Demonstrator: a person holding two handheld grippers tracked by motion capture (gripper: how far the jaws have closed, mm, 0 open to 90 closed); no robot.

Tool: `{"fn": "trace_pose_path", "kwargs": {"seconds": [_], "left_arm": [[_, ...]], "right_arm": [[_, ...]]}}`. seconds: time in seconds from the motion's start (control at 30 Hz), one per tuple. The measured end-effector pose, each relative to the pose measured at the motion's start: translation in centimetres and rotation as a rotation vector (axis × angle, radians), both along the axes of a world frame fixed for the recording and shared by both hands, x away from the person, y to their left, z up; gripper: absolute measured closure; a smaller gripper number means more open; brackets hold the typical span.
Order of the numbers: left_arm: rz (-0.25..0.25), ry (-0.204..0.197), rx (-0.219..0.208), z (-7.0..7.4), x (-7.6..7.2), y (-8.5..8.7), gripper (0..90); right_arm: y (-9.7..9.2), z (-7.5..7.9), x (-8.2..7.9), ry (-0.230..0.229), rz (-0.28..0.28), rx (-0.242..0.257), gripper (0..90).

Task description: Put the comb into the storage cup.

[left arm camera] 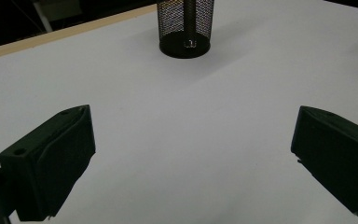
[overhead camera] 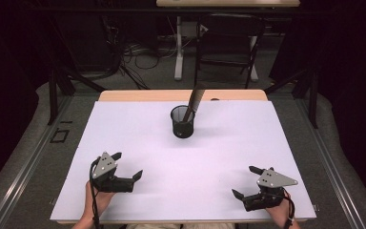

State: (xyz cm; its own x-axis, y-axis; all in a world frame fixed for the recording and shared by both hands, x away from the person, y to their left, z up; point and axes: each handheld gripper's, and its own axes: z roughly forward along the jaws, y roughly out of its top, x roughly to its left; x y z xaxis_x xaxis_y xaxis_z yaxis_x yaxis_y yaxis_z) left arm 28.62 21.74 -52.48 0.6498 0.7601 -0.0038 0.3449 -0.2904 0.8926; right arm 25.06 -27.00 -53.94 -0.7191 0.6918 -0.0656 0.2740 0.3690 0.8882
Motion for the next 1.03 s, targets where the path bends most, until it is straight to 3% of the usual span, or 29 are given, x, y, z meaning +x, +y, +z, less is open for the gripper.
{"fn": "trace_pose_path", "kwargs": {"seconds": [0.37, 0.6, 0.83, 1.03], "left_arm": [[0.007, -0.009, -0.006, -1.0, -1.5, 0.7, 0.0], [0.003, -0.009, 0.026, -1.5, -2.4, 1.1, 0.0], [-0.002, -0.023, 0.027, -1.5, -2.6, 1.3, 0.0], [-0.011, -0.006, 0.036, -1.7, -2.5, 1.2, 0.0]], "right_arm": [[0.1, 0.1, -0.1, -0.005, 0.004, 0.002, 0.0], [0.3, 0.2, -0.3, -0.004, 0.012, 0.009, 0.0], [0.3, 0.2, -0.5, -0.005, 0.014, 0.010, 0.0], [0.3, 0.3, -0.5, -0.005, 0.021, 0.011, 0.0]]}}
